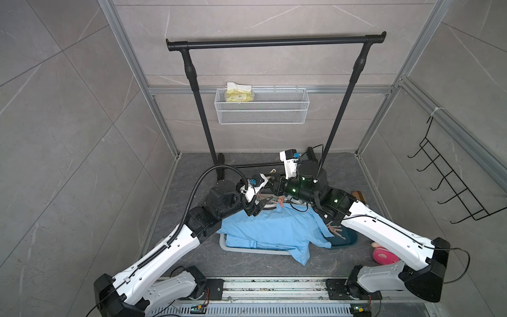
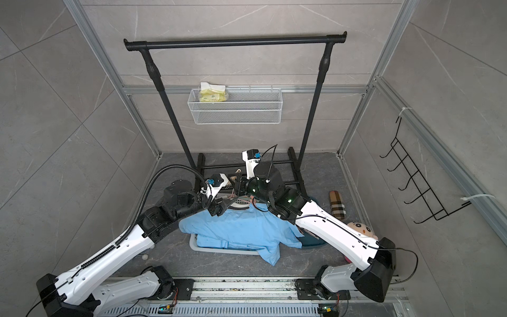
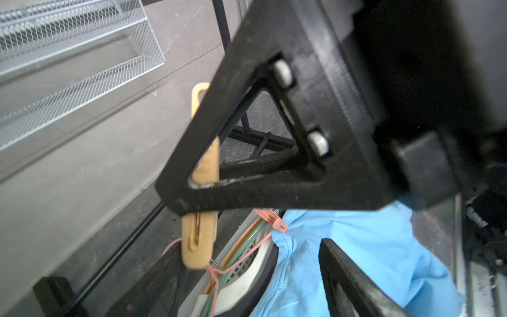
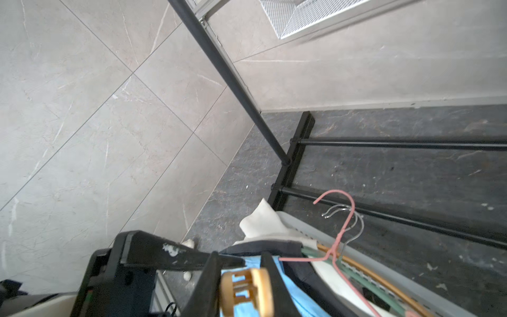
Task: Use clothespins to secure the t-shirt on both sides of the hanger
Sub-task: Open the clothespin, then clamp the T-shirt on the hanger.
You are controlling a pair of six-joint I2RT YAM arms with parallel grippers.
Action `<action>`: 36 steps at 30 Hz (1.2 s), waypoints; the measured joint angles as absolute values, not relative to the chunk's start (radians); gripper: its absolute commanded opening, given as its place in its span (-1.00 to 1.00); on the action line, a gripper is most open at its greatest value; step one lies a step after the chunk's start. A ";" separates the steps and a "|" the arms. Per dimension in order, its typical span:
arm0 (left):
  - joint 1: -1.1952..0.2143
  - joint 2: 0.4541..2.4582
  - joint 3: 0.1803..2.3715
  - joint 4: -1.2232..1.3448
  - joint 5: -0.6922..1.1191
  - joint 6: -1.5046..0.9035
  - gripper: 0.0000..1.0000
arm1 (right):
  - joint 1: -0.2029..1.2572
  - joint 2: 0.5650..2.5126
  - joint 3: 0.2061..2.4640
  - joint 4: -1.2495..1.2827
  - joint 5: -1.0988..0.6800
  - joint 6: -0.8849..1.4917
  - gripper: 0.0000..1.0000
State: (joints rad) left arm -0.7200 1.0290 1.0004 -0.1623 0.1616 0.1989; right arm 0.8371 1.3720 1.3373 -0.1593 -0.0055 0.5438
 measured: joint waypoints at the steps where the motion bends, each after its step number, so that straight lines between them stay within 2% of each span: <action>1: -0.688 1.025 1.000 -0.160 0.173 0.167 0.71 | 0.829 1.383 1.348 -0.157 0.001 0.514 -1.00; 7: -0.402 1.030 1.019 -0.148 0.213 -0.079 0.71 | 0.785 1.437 1.338 -0.033 -0.054 0.274 -1.00; 10: -0.269 1.040 1.019 -0.141 0.200 -0.205 0.71 | 0.787 1.462 1.299 0.054 -0.192 0.078 -1.00; 13: -0.199 1.053 1.015 -0.129 0.191 -0.289 0.71 | 0.801 1.519 1.309 0.056 -0.329 -0.113 -1.00; 19: -0.136 1.088 0.999 -0.130 0.176 -0.368 0.71 | 0.863 1.689 1.415 -0.130 -0.500 -0.595 -1.00; 23: -0.125 1.089 0.987 -0.130 0.157 -0.377 0.71 | 0.883 1.780 1.463 -0.218 -0.551 -0.818 -1.00; 30: -0.123 1.089 0.987 -0.129 0.148 -0.378 0.71 | 0.879 1.904 1.599 -0.332 -0.577 -1.042 -1.00; 36: -0.123 1.089 0.987 -0.129 0.148 -0.377 0.71 | 0.878 1.960 1.679 -0.394 -0.576 -1.139 -1.00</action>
State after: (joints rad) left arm -0.1234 1.0885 0.9867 -0.1291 0.1482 -0.3771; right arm 0.8776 1.9602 1.6794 -0.3939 -0.5758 -1.1389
